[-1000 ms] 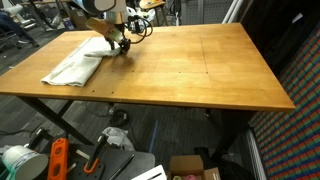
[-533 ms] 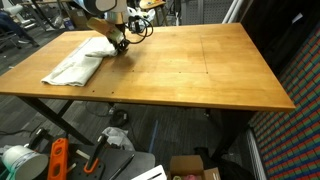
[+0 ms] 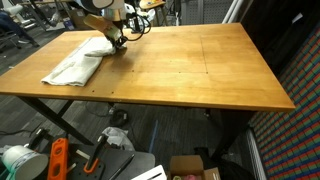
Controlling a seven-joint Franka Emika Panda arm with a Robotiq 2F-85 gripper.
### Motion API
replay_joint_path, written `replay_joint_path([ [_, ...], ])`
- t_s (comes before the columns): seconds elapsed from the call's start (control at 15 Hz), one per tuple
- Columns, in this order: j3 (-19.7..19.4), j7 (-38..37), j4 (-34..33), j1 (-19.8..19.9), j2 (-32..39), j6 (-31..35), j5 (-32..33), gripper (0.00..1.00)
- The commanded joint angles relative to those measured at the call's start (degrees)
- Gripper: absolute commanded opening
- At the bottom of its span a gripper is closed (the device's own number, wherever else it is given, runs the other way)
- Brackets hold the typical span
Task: Fold the towel in half from right to left
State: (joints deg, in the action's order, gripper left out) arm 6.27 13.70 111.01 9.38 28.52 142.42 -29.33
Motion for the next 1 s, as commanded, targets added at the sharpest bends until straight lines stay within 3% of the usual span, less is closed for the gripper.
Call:
replay_joint_path([
  [0.0,1.82,0.69,1.82,0.38,-3.82,1.74,-1.93,0.15],
  [0.6,5.03,0.37,7.32,-3.89,-11.4,8.78,-2.8,0.15],
  [0.93,7.33,-0.47,9.97,-7.39,-12.22,14.47,-2.73,0.14],
])
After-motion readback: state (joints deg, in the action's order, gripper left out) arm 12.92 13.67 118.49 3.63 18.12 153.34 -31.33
